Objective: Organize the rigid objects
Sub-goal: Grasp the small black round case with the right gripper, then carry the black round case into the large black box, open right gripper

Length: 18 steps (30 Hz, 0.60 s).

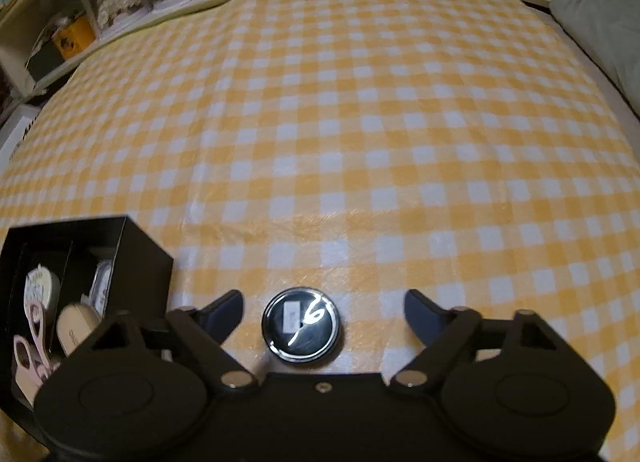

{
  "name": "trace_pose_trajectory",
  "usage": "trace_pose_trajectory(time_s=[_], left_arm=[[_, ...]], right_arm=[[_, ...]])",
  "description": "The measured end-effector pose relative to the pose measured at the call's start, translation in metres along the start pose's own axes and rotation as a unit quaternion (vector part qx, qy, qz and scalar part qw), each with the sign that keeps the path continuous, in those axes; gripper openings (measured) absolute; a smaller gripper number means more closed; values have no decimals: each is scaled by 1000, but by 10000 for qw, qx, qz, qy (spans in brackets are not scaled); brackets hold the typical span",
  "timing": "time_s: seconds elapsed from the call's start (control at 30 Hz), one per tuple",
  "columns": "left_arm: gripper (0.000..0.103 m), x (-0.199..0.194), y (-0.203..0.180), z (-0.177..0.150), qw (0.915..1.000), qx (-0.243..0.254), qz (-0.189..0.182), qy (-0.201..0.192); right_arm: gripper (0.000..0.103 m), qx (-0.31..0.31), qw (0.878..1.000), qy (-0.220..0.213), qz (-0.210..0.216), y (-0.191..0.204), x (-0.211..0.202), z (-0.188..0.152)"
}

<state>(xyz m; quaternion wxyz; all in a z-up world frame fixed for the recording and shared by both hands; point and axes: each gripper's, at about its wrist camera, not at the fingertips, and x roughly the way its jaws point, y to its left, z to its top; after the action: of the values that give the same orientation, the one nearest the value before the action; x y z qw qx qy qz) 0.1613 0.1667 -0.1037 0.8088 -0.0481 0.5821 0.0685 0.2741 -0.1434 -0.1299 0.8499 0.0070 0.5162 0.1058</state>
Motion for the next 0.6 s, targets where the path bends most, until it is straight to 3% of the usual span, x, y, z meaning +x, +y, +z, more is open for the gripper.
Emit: trace_pose_trajectory(time_s=[0.23, 0.3, 0.37, 0.5, 0.6], left_arm=[[7, 0, 0, 0, 10000, 0, 1, 0], [7, 0, -1, 0, 10000, 3, 3, 2], [7, 0, -1, 0, 10000, 2, 4, 1], [7, 1, 0, 0, 10000, 3, -2, 5], [7, 1, 0, 0, 10000, 2, -2, 5]], right_arm=[[72, -273, 9995, 143, -70, 12, 18, -2], [56, -251, 9995, 160, -96, 13, 26, -1], [50, -276, 9994, 194, -48, 15, 35, -1], [50, -401, 9992, -35, -52, 19, 36, 2], [50, -240, 9988, -361, 239, 19, 16, 13]])
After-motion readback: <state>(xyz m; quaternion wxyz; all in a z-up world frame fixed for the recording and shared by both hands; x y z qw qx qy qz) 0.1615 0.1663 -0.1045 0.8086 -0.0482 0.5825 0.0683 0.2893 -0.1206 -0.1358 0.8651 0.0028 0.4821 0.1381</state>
